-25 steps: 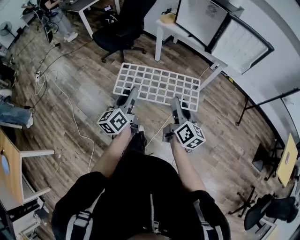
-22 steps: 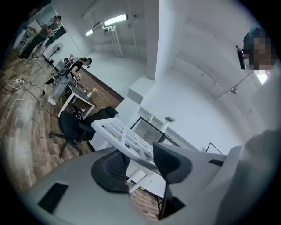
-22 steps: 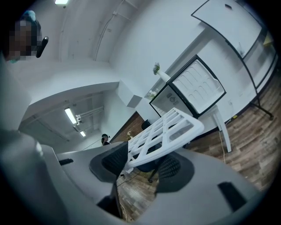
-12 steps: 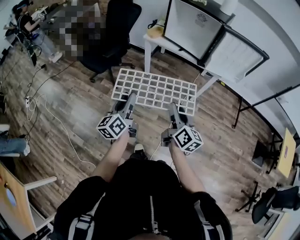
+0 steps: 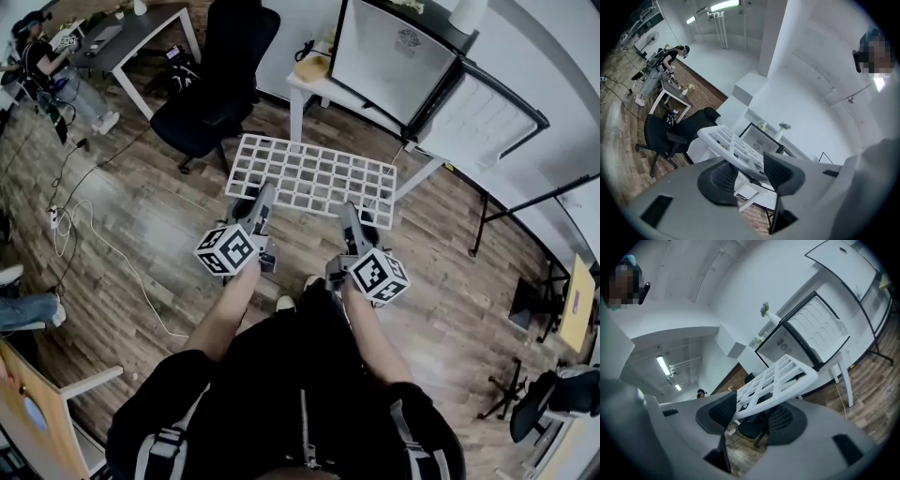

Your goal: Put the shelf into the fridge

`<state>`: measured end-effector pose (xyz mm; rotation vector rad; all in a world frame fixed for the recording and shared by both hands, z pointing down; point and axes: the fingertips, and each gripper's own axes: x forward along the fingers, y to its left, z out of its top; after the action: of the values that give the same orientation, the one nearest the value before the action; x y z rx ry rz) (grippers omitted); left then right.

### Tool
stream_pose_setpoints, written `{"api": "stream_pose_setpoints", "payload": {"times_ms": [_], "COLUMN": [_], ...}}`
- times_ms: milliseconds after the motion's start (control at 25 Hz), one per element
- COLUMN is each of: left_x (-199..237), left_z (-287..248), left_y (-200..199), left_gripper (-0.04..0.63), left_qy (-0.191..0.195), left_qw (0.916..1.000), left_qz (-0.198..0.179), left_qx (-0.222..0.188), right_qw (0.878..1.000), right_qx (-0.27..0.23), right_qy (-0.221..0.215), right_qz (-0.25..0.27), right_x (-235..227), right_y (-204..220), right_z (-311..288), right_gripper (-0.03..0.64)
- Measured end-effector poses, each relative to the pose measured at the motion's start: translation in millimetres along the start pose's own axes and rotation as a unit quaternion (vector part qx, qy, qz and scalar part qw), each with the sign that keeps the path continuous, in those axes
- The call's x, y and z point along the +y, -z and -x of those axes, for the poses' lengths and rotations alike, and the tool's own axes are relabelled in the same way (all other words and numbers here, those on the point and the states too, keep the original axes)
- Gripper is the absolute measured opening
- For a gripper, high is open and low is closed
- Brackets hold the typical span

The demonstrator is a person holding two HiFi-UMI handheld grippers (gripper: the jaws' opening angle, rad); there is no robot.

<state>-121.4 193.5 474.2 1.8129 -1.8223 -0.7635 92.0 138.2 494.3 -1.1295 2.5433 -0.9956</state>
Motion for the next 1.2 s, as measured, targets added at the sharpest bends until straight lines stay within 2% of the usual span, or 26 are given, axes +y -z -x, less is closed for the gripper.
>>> {"api": "stream_pose_setpoints", "payload": {"times_ms": [240, 520, 1200], "left_x": [19, 34, 46], "left_z": [-42, -120, -338], "left_y": [-1, -6, -23], "left_gripper": [0.175, 0.175, 0.175], "left_qy": [0.001, 0.013, 0.06], "left_qw": [0.9999, 0.9994, 0.9954], "left_qz": [0.0, -0.005, -0.002], "left_qx": [0.013, 0.03, 0.074], "right_qw": [1.0, 1.0, 0.997], "right_qx": [-0.001, -0.013, -0.049], "right_qy": [0.009, 0.02, 0.058], "right_qz": [-0.008, -0.016, -0.026], "right_x": [-16, -44, -111], "right_y": [-5, -30, -129], "right_z": [-39, -100, -251], "right_gripper": [0.204, 0.204, 0.204]}}
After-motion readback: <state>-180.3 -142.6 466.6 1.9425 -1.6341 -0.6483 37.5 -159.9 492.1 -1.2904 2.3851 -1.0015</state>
